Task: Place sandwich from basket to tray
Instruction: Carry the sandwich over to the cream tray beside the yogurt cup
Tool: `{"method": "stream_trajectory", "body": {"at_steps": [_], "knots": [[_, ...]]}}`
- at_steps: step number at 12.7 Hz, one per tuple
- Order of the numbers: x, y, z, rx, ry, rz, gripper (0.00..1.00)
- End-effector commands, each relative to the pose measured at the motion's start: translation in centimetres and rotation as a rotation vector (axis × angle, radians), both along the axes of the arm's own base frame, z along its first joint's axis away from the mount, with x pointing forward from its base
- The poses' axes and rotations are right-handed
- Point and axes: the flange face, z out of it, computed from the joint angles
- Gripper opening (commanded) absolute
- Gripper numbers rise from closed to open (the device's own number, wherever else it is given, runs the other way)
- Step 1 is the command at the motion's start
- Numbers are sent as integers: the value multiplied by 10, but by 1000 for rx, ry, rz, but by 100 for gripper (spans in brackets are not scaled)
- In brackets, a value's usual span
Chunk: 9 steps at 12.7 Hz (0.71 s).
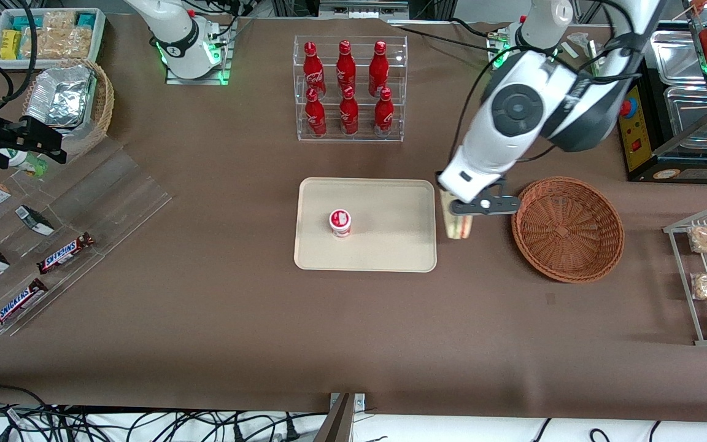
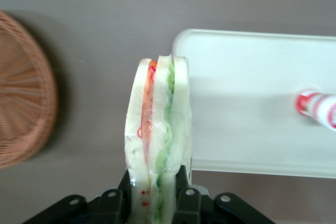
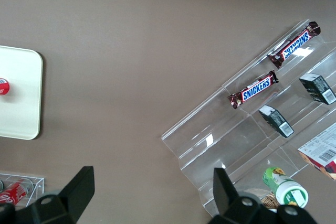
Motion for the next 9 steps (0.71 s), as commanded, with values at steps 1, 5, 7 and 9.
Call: {"method": "stream_trajectory", "body": {"at_steps": [1, 5, 7, 9], "knots": [[6, -46, -36, 12, -17, 5, 34], [-11, -84, -94, 73, -52, -28, 34], [-11, -92, -113, 62, -79, -23, 34], [-8, -92, -128, 80, -100, -11, 34]]}}
